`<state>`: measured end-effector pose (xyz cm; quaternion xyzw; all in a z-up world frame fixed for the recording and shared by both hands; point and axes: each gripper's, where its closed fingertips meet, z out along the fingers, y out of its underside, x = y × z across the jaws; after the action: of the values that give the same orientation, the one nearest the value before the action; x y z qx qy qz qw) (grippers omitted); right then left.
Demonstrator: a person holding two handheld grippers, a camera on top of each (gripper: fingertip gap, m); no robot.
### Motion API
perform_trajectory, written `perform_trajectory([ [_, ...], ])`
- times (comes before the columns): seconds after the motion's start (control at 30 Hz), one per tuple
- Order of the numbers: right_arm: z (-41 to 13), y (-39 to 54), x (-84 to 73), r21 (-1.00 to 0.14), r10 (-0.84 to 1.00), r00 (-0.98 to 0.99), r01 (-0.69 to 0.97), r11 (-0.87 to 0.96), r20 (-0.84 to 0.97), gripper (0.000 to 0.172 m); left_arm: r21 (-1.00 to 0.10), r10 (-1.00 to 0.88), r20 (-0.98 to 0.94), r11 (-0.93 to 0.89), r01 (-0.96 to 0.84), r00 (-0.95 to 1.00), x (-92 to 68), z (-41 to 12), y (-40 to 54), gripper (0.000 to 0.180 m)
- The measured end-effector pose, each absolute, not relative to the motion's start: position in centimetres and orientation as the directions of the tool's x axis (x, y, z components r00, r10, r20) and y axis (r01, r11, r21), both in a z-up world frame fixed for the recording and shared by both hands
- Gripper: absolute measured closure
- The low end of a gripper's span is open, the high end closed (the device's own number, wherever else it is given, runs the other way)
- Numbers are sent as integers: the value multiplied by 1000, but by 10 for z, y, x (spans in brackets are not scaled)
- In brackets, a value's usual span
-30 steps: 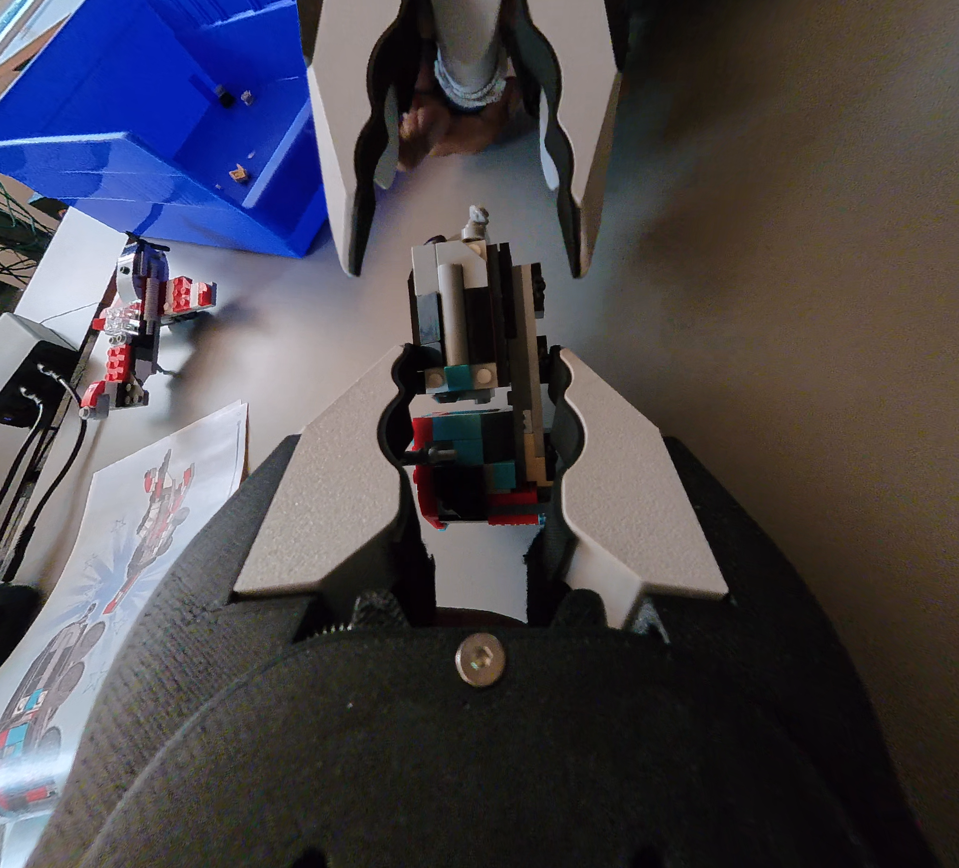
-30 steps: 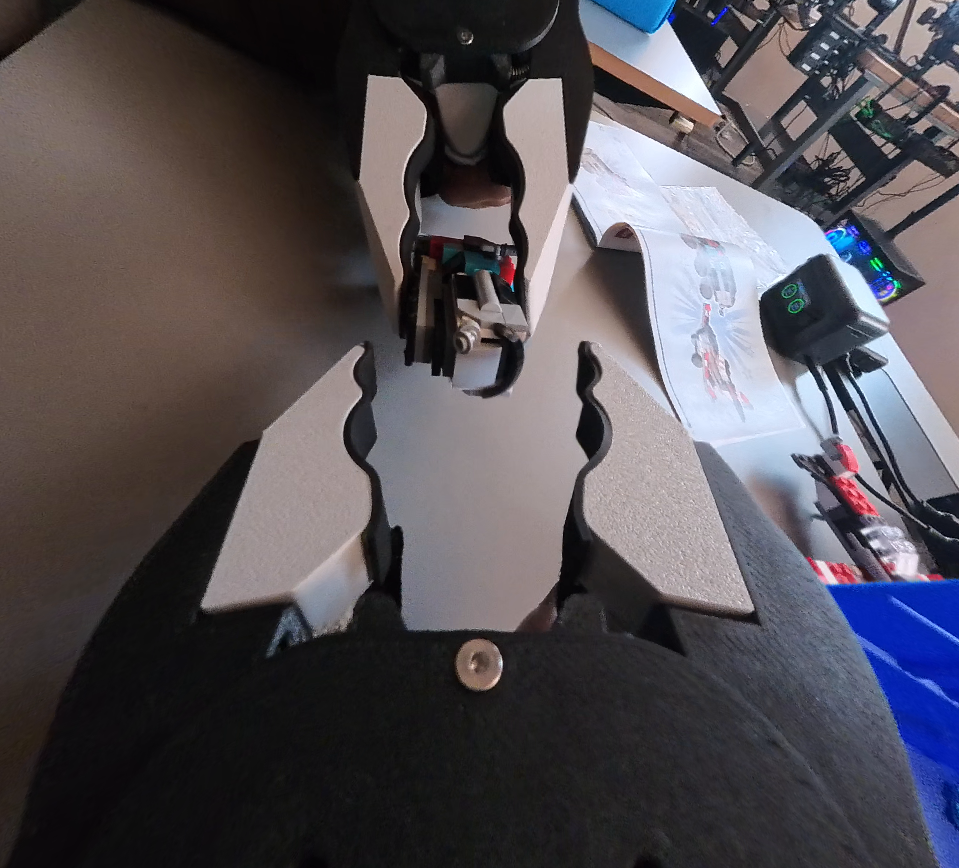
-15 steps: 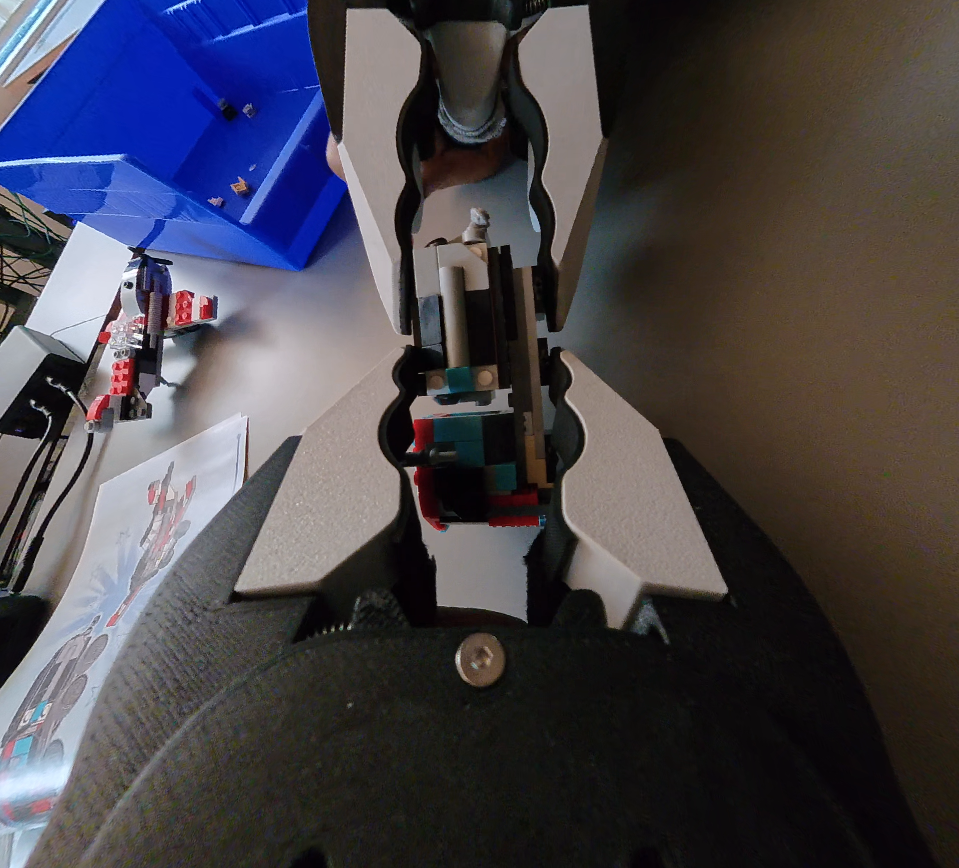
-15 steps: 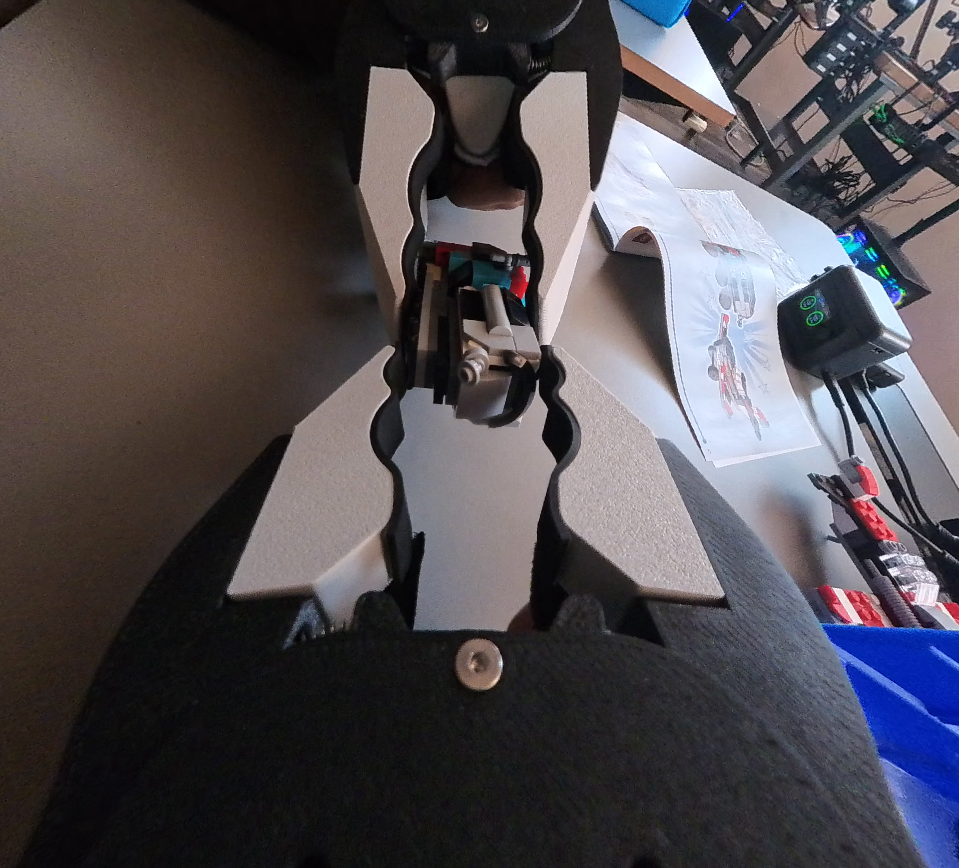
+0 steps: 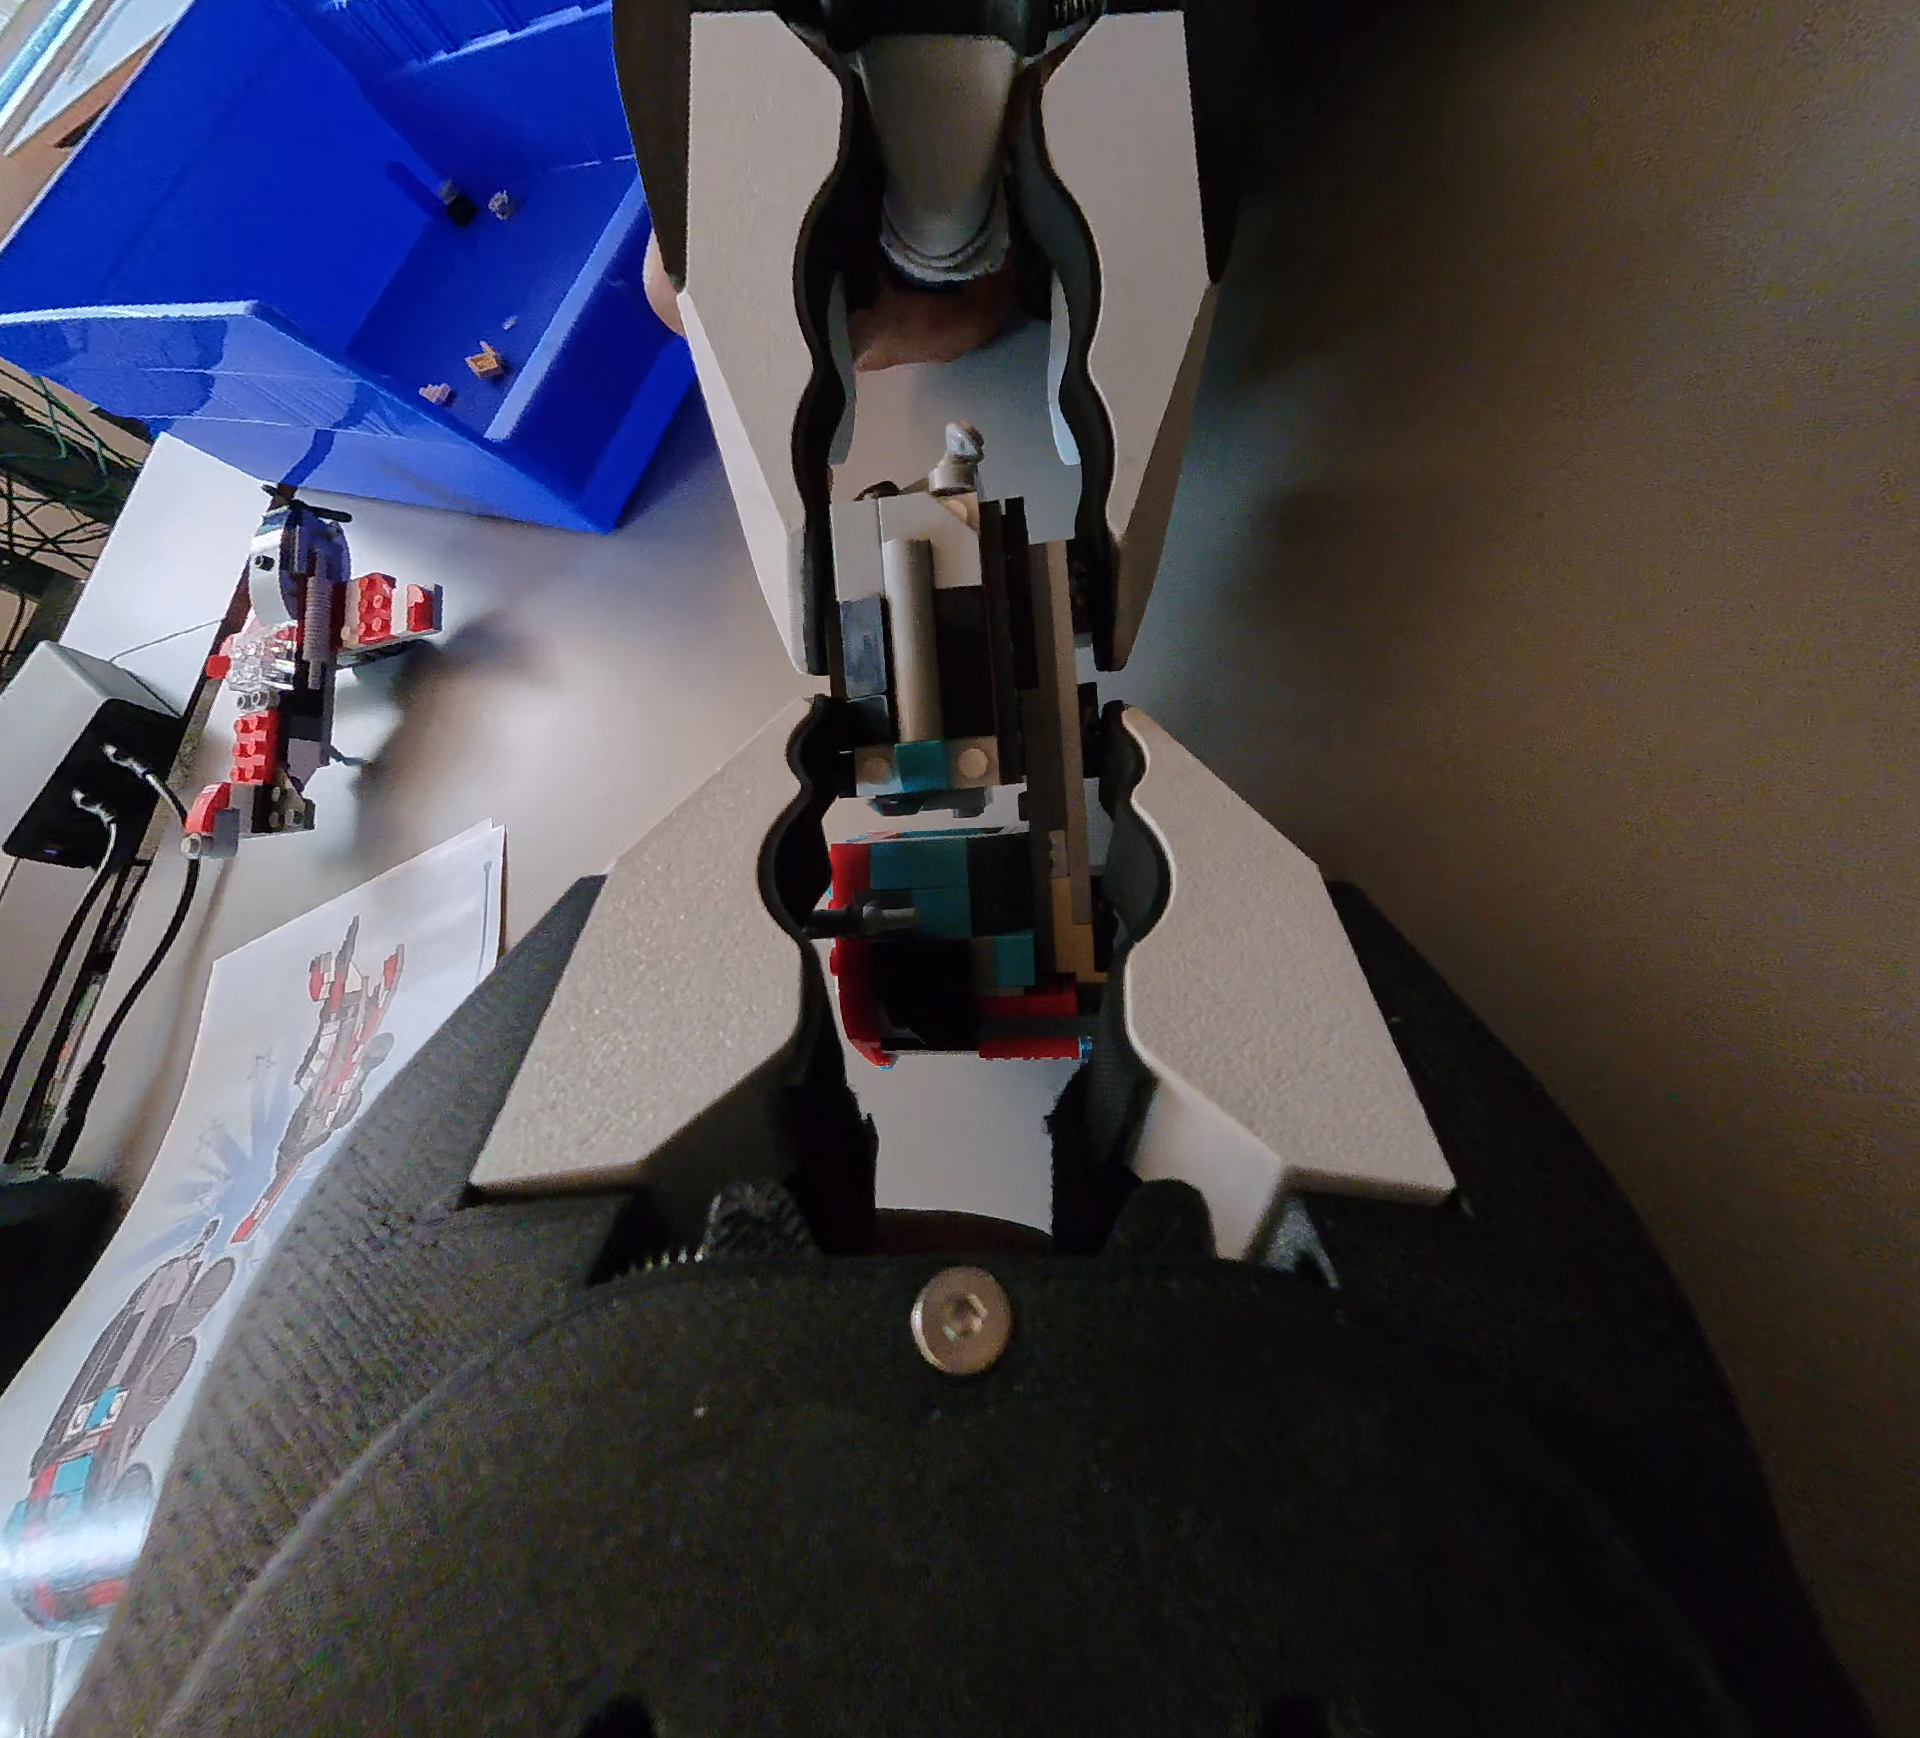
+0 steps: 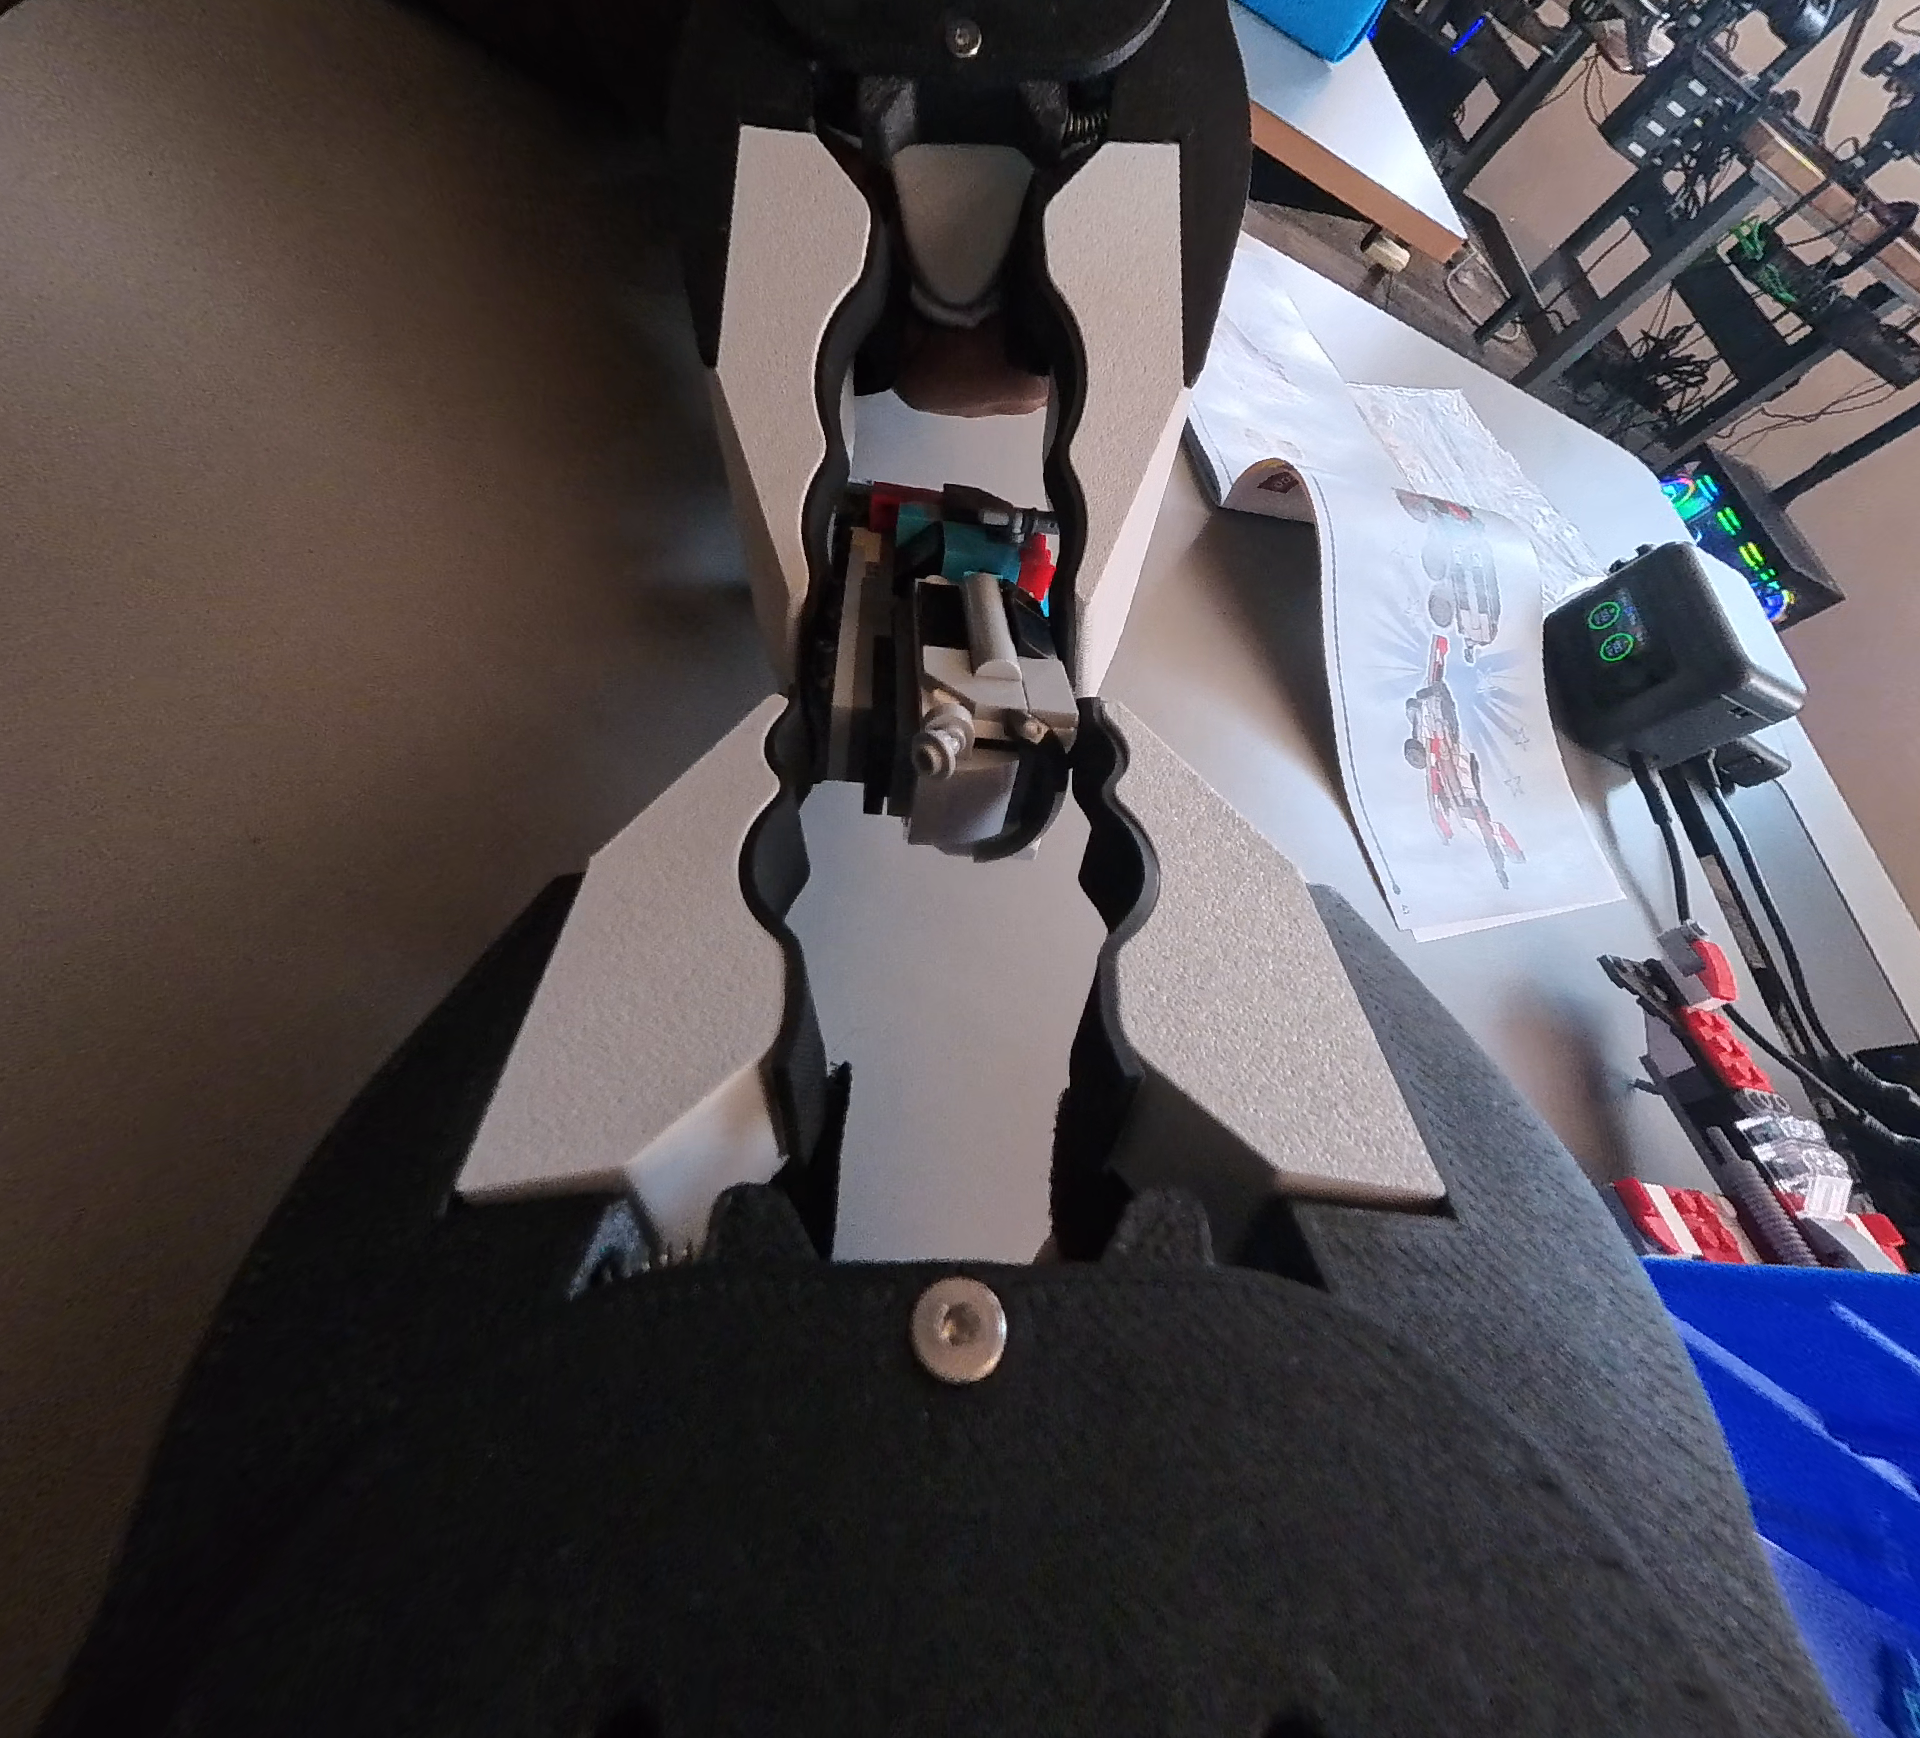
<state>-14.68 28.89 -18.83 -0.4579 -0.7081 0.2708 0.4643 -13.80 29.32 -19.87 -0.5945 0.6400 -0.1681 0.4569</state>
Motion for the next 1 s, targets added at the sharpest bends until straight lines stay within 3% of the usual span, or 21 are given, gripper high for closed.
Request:
perform_trajectory([
  [0.47,-178,297,-146,-849,917,-83,352,394,391,120,-806,-918,-355,203,-556,179,-140,-191,302,130],
  [0.73,-136,315,-147,-981,987,70,141,134,145,96,-979,-954,-66,6,-203,291,-151,-143,314,129],
  [1.0,-99,317,-162,-991,992,72,-92,-94,-101,93,-980,-954,161,-124,154,252,-155,-102,320,130],
])
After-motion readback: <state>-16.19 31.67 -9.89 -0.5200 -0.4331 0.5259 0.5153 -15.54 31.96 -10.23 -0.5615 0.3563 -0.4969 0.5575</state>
